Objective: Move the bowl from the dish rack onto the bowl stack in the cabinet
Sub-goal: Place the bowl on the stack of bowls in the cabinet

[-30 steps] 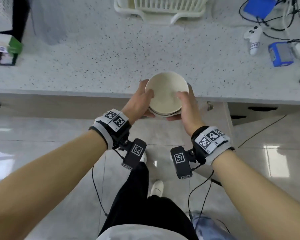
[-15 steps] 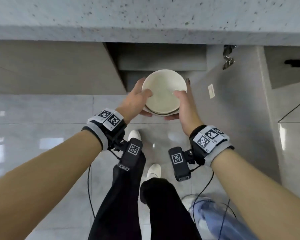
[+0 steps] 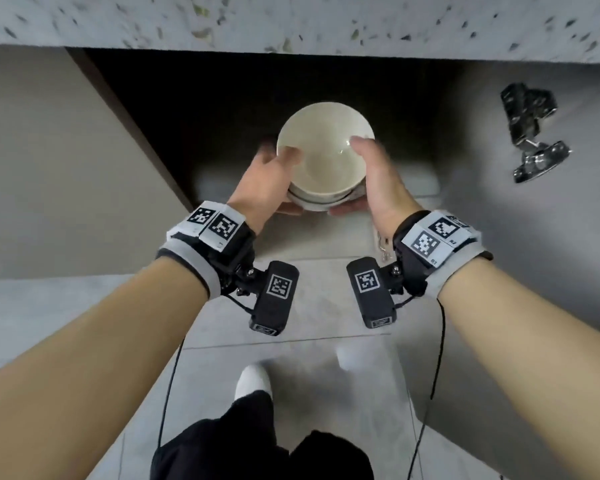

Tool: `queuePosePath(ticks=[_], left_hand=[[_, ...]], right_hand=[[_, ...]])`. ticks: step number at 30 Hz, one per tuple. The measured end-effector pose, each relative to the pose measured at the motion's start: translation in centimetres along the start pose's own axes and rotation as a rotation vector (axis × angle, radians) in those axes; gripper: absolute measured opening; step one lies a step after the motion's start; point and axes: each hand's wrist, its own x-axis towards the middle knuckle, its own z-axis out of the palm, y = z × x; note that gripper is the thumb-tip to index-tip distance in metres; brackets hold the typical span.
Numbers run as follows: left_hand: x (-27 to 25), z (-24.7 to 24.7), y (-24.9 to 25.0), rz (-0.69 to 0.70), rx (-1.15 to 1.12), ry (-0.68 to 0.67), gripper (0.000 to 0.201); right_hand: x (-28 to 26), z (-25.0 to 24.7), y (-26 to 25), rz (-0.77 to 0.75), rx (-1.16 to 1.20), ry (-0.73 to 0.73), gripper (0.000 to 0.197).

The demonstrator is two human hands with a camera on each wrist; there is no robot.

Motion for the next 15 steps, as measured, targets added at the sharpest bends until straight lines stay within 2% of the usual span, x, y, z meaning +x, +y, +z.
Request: queuePosePath(ticks=[3, 5, 6, 9, 12, 15], left_hand=[[3.0, 0.6, -0.1, -0.003, 0.008, 0.057, 0.035], [4.2, 0.8, -0.6, -0.008, 0.005, 0.069, 0.035], [5.3, 1.2, -0.5, 0.07, -0.006, 0.081, 0.035], [6.3, 1.2, -0.8, 0.052, -0.001, 0.067, 0.03], [7.0, 1.4, -0.9, 0.116, 0.012, 0.077, 0.031], [7.3, 1.6, -0.4, 0.138, 0.051, 0.088, 0.032]], right_hand=[[3.5, 0.2, 0.4, 0.034, 0.04, -0.014, 0.055], [4.8, -0.1, 1.0, 0.043, 0.073, -0.021, 0.051], [6.2, -0.3, 0.9, -0.034, 0.083, -0.024, 0.05], [7.5, -0.4, 0.7, -0.034, 0.03, -0.025, 0.048], [8.7, -0.3, 0.6, -0.044, 0.042, -0.014, 0.042], [9.1, -0.1, -0.3, -0.044, 0.033, -0.023, 0.044]])
